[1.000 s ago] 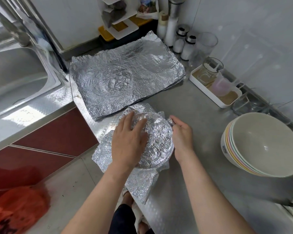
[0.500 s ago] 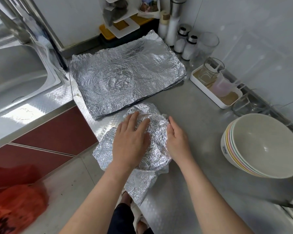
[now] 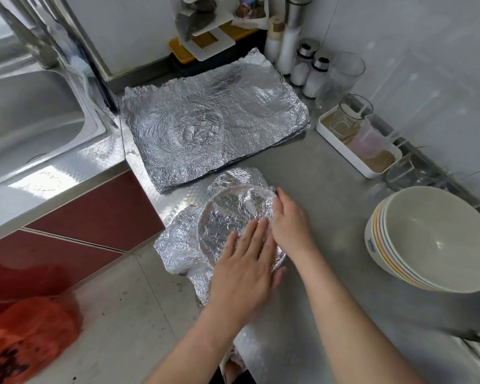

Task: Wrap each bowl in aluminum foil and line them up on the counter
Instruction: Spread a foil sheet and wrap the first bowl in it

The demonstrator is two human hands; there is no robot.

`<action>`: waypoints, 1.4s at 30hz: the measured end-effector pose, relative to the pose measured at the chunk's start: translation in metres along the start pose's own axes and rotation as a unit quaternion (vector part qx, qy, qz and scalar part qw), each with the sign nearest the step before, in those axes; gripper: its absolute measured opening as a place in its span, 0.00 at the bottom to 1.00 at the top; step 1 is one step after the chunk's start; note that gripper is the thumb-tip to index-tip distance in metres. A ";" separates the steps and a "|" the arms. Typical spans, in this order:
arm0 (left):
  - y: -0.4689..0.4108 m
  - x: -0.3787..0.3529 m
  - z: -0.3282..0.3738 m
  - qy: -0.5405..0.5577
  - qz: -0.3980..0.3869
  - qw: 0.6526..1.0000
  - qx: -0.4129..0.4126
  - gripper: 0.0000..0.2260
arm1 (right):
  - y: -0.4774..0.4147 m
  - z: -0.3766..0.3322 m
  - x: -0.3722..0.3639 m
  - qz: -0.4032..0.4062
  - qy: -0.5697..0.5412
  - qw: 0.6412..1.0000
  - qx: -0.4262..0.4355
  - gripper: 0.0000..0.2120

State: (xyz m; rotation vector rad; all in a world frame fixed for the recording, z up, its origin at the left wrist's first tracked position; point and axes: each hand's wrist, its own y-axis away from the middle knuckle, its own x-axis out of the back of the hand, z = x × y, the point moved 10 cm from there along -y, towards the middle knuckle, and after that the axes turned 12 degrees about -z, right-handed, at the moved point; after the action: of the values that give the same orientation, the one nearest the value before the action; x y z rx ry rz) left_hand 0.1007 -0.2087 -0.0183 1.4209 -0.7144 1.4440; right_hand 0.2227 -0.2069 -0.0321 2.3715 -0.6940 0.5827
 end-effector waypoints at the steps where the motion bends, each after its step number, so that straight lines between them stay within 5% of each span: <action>1: -0.001 0.000 0.000 -0.004 -0.001 1.000 -0.008 0.28 | 0.001 0.001 0.001 0.012 0.007 1.000 0.002 0.20; 10: 0.003 -0.005 -0.009 -0.060 -0.068 0.989 -0.113 0.32 | 0.031 0.025 0.013 0.093 -0.065 0.991 -0.065 0.23; 17: -0.019 0.005 0.006 -0.013 -0.069 0.996 -0.060 0.44 | 0.016 0.021 0.010 0.067 -0.119 0.989 -0.062 0.23; 22: -0.028 -0.004 0.005 0.004 -0.070 0.997 -0.040 0.35 | 0.013 0.015 0.006 0.058 -0.103 0.992 -0.032 0.19; 42: -0.007 0.004 -0.017 -0.006 -0.078 0.993 -0.083 0.33 | 0.020 0.003 0.014 0.092 0.029 0.995 0.000 0.20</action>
State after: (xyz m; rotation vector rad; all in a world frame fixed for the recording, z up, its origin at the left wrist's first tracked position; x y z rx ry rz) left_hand 0.1010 -0.1897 -0.0185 1.3269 -0.6991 1.2283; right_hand 0.2221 -0.2275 -0.0186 2.2961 -0.8907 0.7273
